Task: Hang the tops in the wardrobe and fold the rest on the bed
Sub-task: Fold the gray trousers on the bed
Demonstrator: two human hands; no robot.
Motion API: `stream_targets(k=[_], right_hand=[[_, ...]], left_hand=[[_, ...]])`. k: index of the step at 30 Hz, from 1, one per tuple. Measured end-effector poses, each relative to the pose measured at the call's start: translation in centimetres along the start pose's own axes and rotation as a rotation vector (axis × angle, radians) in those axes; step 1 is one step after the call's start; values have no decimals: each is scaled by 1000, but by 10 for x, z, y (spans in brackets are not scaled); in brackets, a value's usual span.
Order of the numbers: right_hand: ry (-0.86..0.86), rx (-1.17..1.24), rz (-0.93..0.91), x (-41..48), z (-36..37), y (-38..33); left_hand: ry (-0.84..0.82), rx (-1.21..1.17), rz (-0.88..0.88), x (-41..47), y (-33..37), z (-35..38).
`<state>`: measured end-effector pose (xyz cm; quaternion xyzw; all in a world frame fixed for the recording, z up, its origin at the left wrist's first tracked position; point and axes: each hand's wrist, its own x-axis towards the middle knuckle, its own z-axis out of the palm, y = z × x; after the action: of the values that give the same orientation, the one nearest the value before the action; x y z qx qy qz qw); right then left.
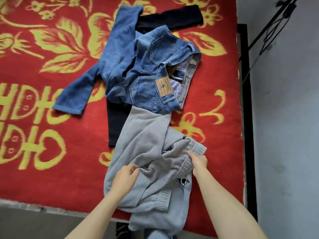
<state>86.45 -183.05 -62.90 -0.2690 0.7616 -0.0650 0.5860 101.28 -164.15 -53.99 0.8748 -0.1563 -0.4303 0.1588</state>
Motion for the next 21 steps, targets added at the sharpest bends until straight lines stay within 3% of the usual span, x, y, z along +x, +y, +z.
stream_targets(k=[5, 11, 17, 21], right_hand=[[163, -180, -182, -51, 1, -4], [70, 120, -316, -161, 25, -8], [22, 352, -537, -289, 49, -3], [-29, 399, -728, -372, 69, 24]], left_hand=[[-17, -23, 47, -14, -4, 10], [-49, 327, 447, -51, -3, 9], [331, -219, 578, -96, -8, -30], [388, -510, 664, -126, -29, -79]])
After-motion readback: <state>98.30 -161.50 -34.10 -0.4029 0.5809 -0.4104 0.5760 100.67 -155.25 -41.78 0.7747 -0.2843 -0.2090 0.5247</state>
